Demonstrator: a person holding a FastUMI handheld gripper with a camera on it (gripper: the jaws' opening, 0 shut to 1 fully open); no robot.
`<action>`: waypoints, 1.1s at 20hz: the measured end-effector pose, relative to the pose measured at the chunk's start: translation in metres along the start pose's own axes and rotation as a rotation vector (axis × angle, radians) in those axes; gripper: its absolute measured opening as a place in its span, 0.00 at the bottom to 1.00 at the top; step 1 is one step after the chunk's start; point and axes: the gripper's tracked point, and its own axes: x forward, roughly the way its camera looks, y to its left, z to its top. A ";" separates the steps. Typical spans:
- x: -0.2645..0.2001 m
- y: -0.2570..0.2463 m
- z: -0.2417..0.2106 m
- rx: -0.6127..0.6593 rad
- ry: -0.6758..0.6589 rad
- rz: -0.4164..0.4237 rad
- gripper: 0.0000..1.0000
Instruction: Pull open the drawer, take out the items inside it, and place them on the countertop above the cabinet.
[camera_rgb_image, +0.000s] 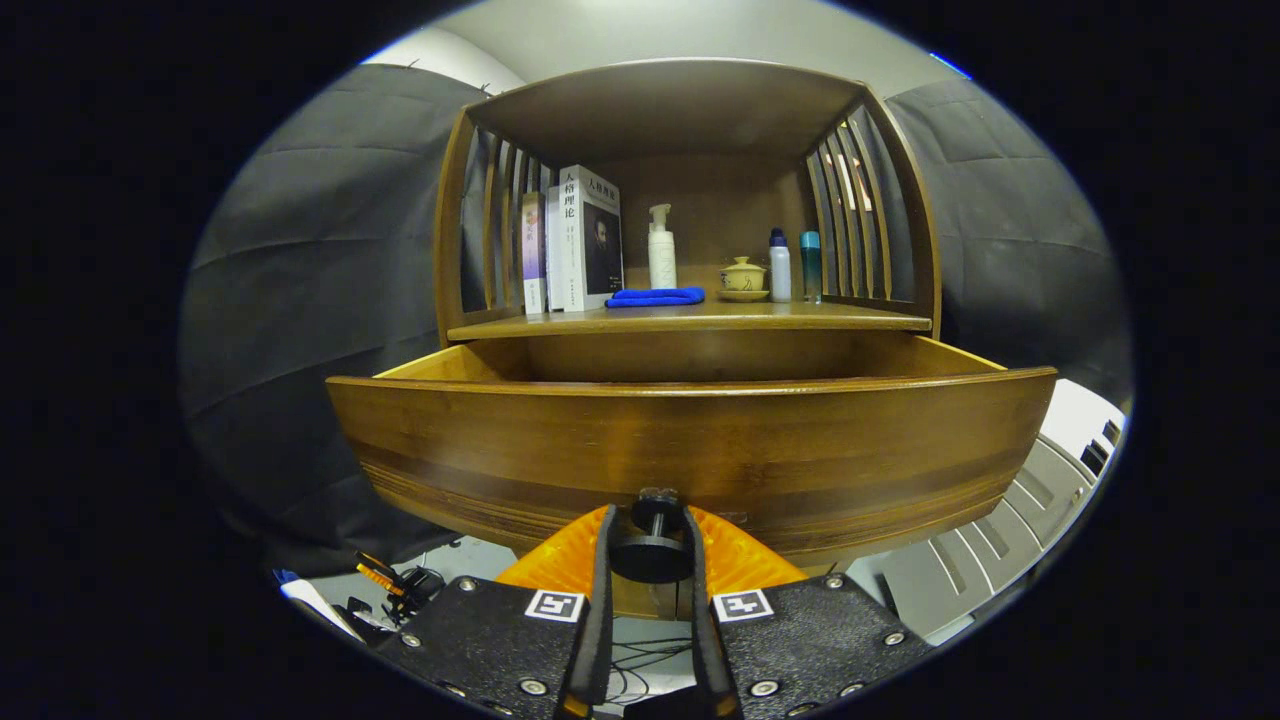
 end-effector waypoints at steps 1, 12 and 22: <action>-0.004 0.001 -0.001 0.008 0.003 0.006 0.33; -0.041 0.018 -0.013 -0.011 0.019 0.062 0.33; -0.061 0.032 -0.023 -0.019 0.031 0.113 0.36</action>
